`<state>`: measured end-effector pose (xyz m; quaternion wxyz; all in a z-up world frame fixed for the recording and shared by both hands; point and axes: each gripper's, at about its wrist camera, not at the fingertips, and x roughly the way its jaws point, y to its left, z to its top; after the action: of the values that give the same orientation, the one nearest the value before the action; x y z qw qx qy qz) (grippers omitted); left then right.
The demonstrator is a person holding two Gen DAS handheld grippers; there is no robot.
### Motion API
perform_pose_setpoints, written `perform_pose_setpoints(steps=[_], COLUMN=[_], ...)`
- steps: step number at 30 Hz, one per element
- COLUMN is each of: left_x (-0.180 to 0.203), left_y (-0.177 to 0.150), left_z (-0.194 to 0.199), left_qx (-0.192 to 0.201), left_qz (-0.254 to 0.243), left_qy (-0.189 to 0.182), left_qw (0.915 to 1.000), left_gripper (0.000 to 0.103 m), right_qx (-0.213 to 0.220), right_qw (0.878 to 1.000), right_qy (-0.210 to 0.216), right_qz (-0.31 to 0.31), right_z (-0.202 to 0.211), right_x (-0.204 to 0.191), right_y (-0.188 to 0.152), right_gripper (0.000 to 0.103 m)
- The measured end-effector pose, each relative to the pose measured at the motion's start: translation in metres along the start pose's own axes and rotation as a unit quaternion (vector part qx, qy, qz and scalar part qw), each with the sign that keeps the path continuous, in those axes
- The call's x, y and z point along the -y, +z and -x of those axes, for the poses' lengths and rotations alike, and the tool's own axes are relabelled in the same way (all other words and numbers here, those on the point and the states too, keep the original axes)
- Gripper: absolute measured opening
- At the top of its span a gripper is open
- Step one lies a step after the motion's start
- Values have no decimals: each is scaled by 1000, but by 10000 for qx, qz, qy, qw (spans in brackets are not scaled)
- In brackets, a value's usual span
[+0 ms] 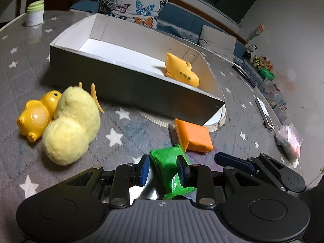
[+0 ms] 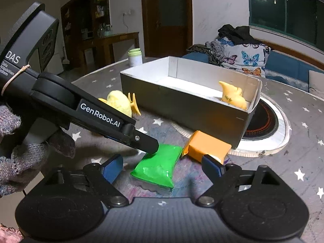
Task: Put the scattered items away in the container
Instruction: 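Lower the left tool onto the green packet and grasp it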
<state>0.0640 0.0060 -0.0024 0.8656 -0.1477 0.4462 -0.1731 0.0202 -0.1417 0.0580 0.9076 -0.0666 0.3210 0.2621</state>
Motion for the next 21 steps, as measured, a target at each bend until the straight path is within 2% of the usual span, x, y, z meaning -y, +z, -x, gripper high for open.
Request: perform_pose_setpoints(steps=[12,17,21], left_x=[-3,-2,-1], left_y=[-1,-2,-2], left_z=[-6,-8,-9], left_qx=[-143,-144,-139], left_qz=[249,251,228], left_qy=[-157,-142,-149], left_qw=[9995,9995,9995], left_gripper=[33,33,33], right_qx=[-288,-334,-364], right_qw=[9993,9991,9990], right_qy=[250,254,234], right_qz=[10,21,-56], right_z=[-19,-22,-23], right_x=[-7,-9,-6], right_y=[-7,-8,-10], right_gripper=[67,64,57])
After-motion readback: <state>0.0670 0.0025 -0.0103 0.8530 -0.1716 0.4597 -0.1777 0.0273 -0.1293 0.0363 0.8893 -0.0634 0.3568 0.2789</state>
